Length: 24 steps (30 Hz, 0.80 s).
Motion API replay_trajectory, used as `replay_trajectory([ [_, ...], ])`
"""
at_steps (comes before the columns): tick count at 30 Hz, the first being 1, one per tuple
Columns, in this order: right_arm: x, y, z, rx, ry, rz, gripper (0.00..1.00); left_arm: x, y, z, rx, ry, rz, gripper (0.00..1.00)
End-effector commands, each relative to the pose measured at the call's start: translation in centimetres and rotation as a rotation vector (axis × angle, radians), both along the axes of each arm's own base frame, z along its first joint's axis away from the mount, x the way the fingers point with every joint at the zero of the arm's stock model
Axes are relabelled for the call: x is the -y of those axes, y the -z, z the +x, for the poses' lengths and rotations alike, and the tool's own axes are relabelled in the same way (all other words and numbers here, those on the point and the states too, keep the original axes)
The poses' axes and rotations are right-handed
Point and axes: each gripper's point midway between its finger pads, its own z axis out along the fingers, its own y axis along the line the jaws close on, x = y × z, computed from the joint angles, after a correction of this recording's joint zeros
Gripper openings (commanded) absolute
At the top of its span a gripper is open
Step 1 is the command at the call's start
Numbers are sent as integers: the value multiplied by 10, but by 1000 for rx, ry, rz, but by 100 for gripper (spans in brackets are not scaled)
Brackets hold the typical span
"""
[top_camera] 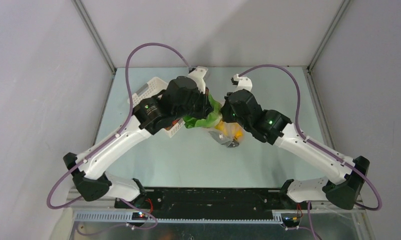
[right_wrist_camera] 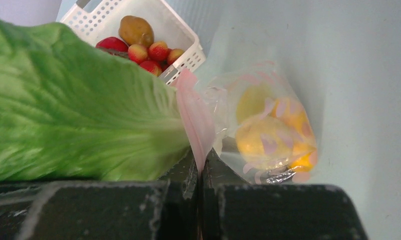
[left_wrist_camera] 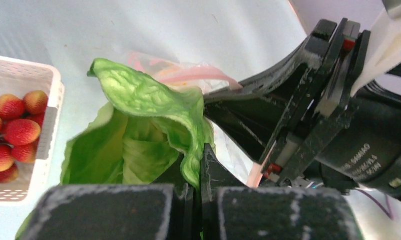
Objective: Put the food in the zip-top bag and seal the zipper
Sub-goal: Place the fake vegetable in the zipper food storage bag.
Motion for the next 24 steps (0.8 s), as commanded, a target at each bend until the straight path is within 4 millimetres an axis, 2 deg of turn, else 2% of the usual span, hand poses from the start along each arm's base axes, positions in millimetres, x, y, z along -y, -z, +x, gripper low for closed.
replay_trajectory([
  [1, -20, -44, -11, 89, -94, 138, 4, 0, -6, 2, 74, 10, 123, 0],
  [2, -19, -43, -12, 88, -96, 129, 4, -2, -7, 7, 102, -1, 158, 0],
  [4, -20, -38, -13, 81, -110, 107, 4, 4, -3, -1, 133, 73, 223, 0],
  [7, -20, -34, -15, 72, -124, 92, 4, 18, 11, -21, 200, 302, 295, 0],
  [8, -20, -35, -17, 71, -131, 94, 4, 23, 14, -30, 207, 372, 287, 0],
  [11, -19, -38, -20, 70, -158, 107, 5, 24, 23, -39, 303, 500, 305, 0],
  [12, -19, -39, -23, 69, -166, 115, 5, 28, 20, -40, 338, 525, 285, 0],
  [15, -13, -42, -25, 67, -177, 128, 6, 20, 30, -50, 449, 627, 307, 0],
  [19, -6, -48, -30, 66, -225, 172, 7, 19, 30, -82, 580, 837, 246, 0],
  [24, -16, -55, -48, 60, -408, 223, 7, 16, 24, -91, 688, 916, 243, 0],
])
